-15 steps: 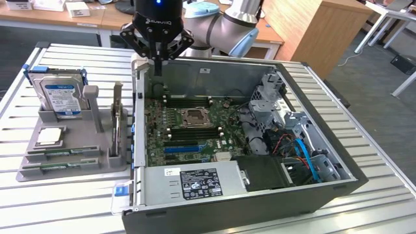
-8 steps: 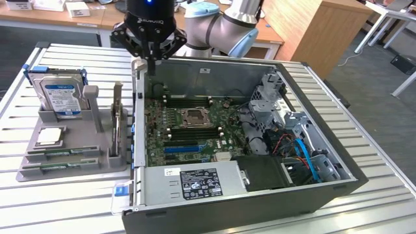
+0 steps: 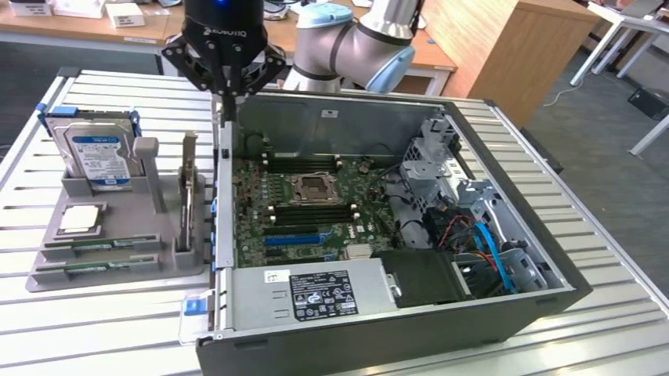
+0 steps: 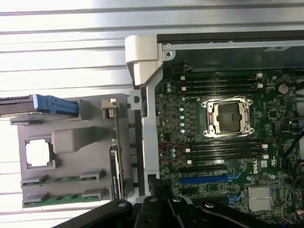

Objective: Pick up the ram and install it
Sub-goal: 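Reach for the ram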

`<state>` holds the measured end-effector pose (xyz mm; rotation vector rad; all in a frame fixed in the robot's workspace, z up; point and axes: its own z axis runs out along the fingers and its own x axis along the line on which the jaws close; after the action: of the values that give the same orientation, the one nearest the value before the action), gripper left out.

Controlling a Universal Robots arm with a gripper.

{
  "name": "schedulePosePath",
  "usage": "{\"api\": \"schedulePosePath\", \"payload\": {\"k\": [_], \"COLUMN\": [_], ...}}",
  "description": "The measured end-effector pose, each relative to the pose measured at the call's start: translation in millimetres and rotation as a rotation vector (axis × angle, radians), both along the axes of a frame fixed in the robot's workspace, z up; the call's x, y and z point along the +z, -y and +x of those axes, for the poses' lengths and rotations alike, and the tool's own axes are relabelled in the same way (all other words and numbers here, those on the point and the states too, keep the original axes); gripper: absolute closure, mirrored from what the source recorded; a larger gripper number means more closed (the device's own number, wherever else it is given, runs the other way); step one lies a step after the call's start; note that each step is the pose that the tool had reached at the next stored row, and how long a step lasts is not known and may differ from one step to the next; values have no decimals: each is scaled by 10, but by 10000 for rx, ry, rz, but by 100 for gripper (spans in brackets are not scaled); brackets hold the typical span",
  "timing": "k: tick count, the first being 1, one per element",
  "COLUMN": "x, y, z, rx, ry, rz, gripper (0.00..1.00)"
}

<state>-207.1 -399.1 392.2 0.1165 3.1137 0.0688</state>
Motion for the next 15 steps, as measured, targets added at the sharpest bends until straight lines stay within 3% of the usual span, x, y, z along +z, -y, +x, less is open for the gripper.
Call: {"api": "schedulePosePath", "payload": {"k": [15], "x": [-1], "y": [13], "z": [-313], "rx": [-1], "ry": [1], "rz": [0], "gripper": [89]}}
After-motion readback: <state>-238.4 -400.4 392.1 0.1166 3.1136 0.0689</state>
